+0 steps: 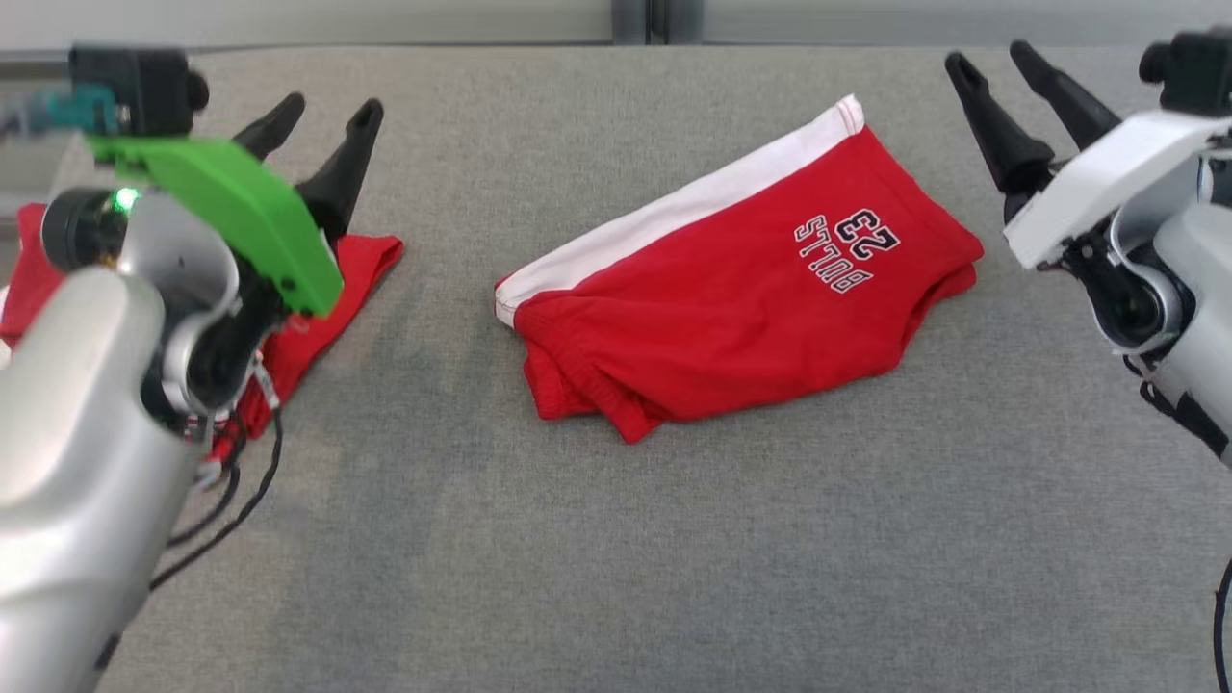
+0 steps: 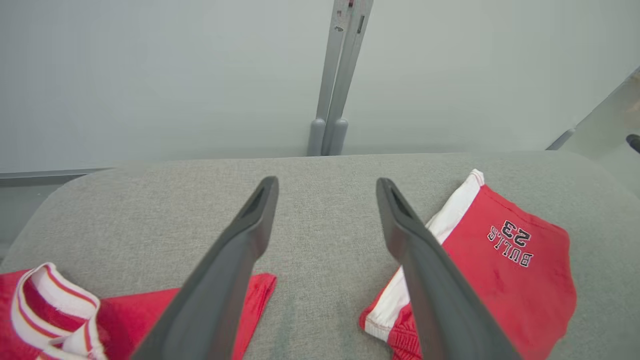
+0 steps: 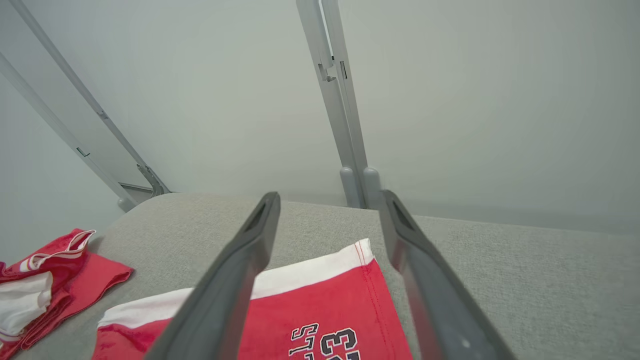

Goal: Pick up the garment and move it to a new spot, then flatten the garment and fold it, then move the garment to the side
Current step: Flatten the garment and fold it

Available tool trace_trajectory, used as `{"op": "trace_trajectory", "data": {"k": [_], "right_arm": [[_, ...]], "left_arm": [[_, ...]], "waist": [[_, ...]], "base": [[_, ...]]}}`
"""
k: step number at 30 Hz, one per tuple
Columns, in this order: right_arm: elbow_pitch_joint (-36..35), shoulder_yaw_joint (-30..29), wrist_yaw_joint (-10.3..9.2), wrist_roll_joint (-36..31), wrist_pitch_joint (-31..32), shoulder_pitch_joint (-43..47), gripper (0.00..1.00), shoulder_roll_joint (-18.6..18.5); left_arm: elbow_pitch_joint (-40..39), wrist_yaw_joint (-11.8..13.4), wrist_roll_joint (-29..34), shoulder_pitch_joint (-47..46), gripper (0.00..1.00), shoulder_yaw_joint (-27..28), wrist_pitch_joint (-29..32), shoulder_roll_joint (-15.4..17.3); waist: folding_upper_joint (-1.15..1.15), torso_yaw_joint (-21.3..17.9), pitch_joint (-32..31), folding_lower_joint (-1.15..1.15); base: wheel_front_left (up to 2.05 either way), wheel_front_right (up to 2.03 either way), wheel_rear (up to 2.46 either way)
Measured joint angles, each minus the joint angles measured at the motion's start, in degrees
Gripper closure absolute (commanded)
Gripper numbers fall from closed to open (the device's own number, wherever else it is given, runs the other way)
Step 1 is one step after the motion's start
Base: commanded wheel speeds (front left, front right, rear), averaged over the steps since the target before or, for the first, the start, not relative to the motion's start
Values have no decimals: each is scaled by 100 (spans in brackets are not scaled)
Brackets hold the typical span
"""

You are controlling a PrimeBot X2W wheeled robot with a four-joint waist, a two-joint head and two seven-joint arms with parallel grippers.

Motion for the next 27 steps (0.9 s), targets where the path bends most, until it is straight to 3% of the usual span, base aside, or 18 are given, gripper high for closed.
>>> {"op": "trace_trajectory", "data": {"k": [6, 12, 21, 27], "right_arm": [[513, -137, 0, -205, -157, 355, 0, 136], [1162, -230, 0, -257, -175, 388, 0, 166], [2126, -143, 0, 162, 516, 383, 0, 137], [2562, -175, 0, 517, 858, 390, 0, 131]], "left_arm": [[-589, 476, 694, 1076, 0, 2, -1524, 47], [-1046, 769, 913, 1936, 0, -3, -2588, -249], [-1278, 744, 994, 2774, 0, 109, -3117, -981], [-1486, 604, 1703, 3289, 0, 648, -3143, -1604]], "waist": [[0, 98, -195, 0], [0, 371, -125, 0], [0, 930, 207, 0], [0, 1309, 394, 0]], "base": [[0, 0, 0], [0, 0, 0], [0, 0, 0], [0, 0, 0]]}}
